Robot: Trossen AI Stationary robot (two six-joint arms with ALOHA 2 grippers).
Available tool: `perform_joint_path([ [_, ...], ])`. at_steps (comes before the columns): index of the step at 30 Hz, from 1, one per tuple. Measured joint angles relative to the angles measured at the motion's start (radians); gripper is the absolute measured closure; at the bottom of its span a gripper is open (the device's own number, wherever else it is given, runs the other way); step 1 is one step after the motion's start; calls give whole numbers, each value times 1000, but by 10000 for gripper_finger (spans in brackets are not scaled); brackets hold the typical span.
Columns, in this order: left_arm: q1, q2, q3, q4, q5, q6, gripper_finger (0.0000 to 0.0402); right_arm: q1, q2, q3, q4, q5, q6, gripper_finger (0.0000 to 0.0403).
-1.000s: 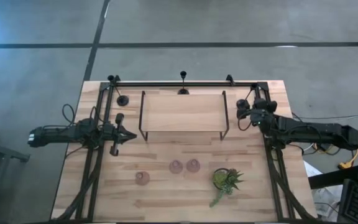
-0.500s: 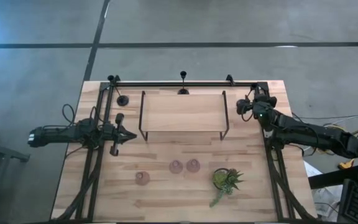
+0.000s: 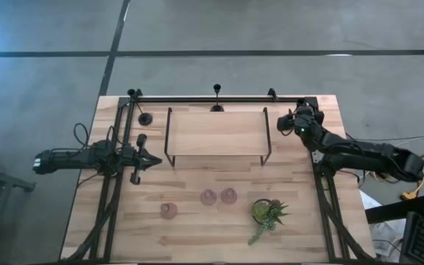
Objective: Pick & Place candle stick holders
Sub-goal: Put the right black candle holder on the shelf
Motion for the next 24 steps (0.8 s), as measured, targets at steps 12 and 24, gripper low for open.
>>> perform_joint_path([
  [12, 0, 0, 0, 0, 0, 0, 376, -34, 61, 10, 37, -4, -80, 388],
  [24, 0, 0, 0, 0, 0, 0, 376, -33, -2, 197, -96, -117, -270, 392],
])
